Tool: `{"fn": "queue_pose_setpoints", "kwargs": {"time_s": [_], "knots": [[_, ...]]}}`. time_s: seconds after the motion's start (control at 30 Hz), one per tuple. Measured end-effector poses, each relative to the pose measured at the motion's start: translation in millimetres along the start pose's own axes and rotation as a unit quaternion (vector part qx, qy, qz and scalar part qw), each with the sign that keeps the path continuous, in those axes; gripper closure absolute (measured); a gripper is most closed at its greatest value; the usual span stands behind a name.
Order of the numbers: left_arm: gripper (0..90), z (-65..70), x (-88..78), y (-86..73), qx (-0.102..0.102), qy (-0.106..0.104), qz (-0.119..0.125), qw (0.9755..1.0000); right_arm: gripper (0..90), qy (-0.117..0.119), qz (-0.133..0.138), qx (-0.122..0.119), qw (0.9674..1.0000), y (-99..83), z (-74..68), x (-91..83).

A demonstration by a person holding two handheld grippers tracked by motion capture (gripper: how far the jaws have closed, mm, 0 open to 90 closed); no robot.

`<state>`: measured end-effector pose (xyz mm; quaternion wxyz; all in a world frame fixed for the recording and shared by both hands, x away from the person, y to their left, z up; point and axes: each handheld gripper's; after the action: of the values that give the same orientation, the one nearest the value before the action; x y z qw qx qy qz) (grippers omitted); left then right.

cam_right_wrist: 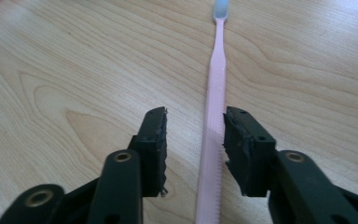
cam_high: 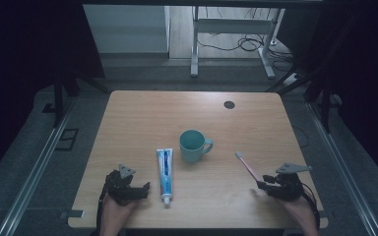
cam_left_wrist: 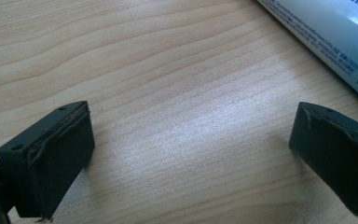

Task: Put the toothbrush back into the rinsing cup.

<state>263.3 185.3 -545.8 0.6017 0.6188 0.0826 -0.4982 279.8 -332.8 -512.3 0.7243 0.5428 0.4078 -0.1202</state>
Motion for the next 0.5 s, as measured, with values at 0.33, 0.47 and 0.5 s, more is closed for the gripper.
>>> {"fn": "queue_pose_setpoints", "kwargs": {"time_s": [0.33,0.47,0.5], "knots": [[0.0,0.0,0.0,0.0,-0.001,0.0,0.0,1.0,47.6,-0.012,-0.056,-0.017,0.9982,19.9,5.3,5.8],[0.0,0.0,0.0,0.0,-0.001,0.0,0.0,1.0,46.1,-0.01,-0.08,-0.025,0.9965,28.2,5.4,10.9],[0.0,0.1,0.1,0.1,-0.001,0.0,0.0,1.0,46.1,-0.011,-0.088,-0.025,0.9957,30.4,4.8,12.2]]}}
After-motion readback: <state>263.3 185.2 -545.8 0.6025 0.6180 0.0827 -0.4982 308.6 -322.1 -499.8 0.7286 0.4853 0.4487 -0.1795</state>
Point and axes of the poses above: each handheld gripper's, and its own axes: x roughly forward along the jaws, y roughly out of its top, z roughly to its right, and after that the axes turned 15 degrees about -y, right-handed
